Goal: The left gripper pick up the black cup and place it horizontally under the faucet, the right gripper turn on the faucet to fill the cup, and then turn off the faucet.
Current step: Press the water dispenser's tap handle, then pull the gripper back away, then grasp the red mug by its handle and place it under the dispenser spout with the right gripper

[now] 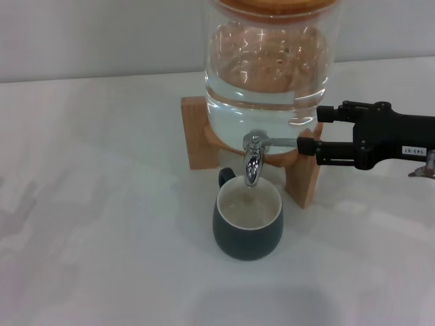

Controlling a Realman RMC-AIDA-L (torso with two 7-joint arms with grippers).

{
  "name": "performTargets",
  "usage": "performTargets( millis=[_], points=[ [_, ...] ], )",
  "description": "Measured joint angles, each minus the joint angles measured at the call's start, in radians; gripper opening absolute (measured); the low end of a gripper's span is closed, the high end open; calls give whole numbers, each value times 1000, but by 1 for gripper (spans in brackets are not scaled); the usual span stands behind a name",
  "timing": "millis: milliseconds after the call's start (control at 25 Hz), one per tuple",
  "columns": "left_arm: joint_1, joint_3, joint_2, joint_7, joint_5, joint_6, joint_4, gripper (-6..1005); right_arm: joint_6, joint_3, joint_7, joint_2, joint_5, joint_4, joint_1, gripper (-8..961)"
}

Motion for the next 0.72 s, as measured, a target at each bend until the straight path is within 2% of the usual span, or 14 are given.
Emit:
performTargets(
  millis=[440, 720],
  points=[
    [2, -4, 0, 3, -1, 0, 0, 652, 202, 176, -59, 1, 41, 49, -14, 781],
    [4, -5, 0, 37, -9, 0, 0, 652, 360, 399, -234, 1, 75, 243, -14, 781]
  ],
)
